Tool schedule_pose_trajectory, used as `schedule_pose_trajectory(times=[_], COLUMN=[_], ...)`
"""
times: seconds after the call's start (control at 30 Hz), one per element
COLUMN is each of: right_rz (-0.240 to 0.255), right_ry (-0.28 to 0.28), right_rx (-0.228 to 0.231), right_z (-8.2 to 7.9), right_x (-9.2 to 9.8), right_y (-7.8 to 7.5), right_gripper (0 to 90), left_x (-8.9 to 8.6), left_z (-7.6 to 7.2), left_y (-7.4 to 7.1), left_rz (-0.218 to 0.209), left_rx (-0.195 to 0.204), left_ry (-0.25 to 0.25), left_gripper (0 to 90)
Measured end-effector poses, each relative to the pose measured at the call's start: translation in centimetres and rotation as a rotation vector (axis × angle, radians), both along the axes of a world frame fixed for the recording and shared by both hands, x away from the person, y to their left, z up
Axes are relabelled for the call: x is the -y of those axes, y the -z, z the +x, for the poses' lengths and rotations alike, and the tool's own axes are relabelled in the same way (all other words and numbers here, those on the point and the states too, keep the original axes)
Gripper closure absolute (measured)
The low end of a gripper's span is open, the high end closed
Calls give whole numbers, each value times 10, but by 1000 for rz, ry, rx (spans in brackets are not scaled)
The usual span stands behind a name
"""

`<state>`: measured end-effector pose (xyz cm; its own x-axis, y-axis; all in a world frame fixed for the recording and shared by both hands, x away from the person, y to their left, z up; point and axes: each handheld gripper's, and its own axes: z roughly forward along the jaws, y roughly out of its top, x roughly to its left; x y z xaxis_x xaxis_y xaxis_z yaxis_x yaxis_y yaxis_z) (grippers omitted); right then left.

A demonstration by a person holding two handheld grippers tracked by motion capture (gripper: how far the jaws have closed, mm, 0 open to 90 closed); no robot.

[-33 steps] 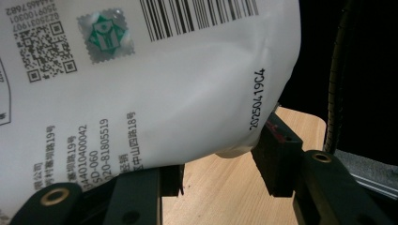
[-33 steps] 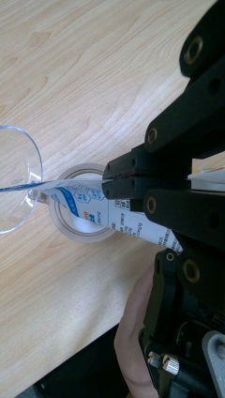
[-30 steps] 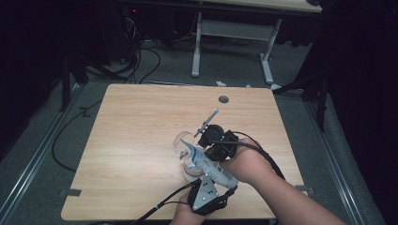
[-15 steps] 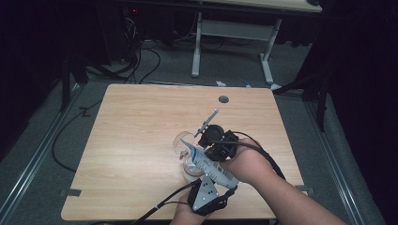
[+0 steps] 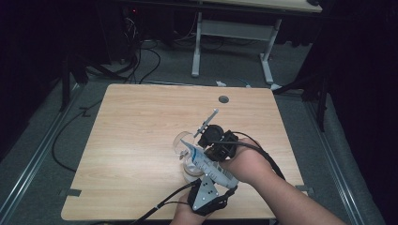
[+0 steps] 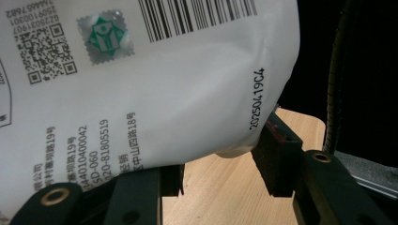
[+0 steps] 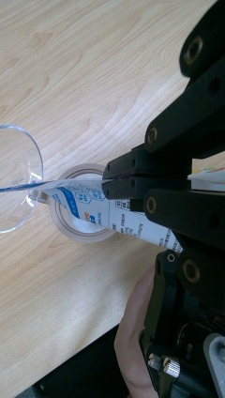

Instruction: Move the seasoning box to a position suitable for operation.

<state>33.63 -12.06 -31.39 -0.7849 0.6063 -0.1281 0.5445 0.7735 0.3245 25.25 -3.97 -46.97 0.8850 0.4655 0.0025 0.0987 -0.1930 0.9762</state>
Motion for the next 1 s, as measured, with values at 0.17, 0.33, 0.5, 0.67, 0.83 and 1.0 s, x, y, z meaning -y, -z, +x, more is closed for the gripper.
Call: schedule_pose_trajectory(times=[0.17,0.33,0.5,0.67,0.83,1.0], right_rz=[2,-2,-4,-7,-6,-10], right_ry=[0,-2,-2,-4,-4,-6], right_rx=[2,2,2,3,4,6], right_z=[0,0,0,0,0,0], right_x=[0,-1,-1,-1,-1,-1], right_y=[0,-1,-1,-1,-1,0], right_gripper=[900,900,900,900,900,900], left_x=[0,0,0,0,0,0], left_z=[0,0,0,0,0,0], left_y=[0,0,0,-1,0,0], left_rz=[-3,-5,-5,-6,-4,-3], left_rx=[-1,0,1,0,5,4], left_ry=[-1,-2,-1,-1,1,0], left_gripper=[575,575,575,571,565,562])
